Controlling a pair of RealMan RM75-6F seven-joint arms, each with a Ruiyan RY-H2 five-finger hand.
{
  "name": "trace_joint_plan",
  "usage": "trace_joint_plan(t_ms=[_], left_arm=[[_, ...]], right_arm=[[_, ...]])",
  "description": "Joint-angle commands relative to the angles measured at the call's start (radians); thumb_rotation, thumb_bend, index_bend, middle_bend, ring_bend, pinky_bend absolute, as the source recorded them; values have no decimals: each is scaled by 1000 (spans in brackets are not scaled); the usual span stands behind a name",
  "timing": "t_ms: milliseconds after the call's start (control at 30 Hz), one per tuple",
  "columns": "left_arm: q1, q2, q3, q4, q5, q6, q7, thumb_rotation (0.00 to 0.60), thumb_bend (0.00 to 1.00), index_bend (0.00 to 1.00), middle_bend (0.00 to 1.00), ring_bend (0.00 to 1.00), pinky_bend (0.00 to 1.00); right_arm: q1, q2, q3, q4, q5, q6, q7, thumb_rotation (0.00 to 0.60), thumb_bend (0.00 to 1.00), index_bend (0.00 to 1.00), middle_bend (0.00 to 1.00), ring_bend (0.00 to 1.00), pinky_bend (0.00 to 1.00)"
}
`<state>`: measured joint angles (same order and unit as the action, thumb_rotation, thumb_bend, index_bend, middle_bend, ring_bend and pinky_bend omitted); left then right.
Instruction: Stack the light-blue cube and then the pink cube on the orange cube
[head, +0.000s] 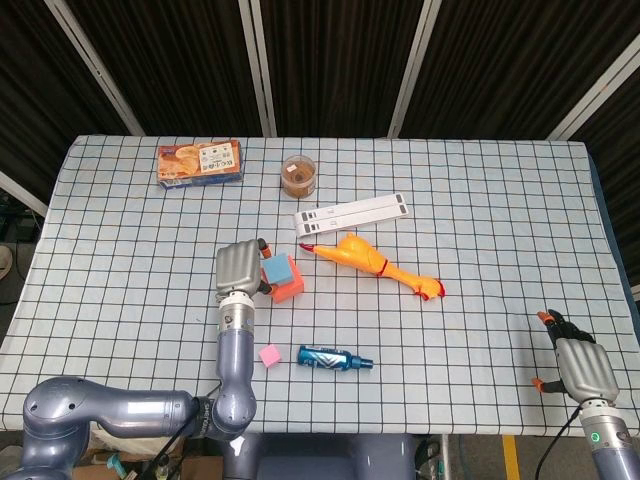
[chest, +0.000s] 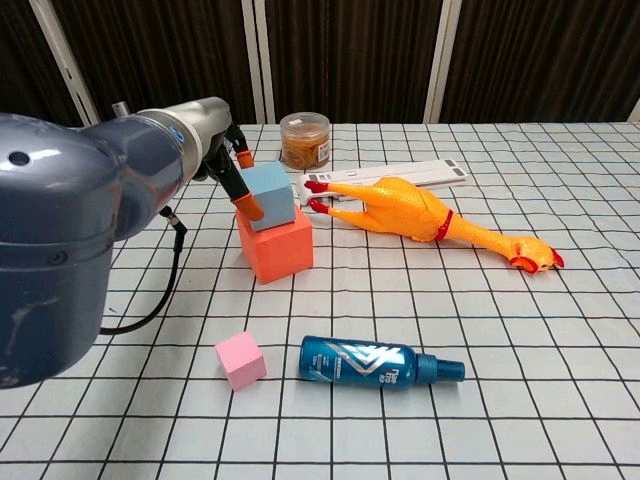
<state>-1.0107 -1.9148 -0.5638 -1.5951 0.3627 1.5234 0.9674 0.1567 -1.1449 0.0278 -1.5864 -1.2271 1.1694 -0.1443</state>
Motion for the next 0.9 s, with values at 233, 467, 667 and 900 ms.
trace_joint_plan(t_ms=[233,467,667,900], left_arm=[[3,10,4,-3,-17,-11,13,600,15,346,931,880,1000],[1,20,-1,-11,-50,-23,32,600,15,389,936,880,1000],[-3,20,1,-10,-48,-33,25,600,15,389,941,880,1000],[-1,27,6,-23,-46,-25,24,600,15,387,942,880,1000]], right_arm=[[0,1,0,-1,-2,0,3,600,96,117,79,160,222],[1,0,-1,0,-1,-2,0,600,97,116,79,160,222],[1,0,-1,1,1,-3,0,600,97,116,79,160,222],[0,0,0,3,0,-2,3,600,97,116,79,160,222]])
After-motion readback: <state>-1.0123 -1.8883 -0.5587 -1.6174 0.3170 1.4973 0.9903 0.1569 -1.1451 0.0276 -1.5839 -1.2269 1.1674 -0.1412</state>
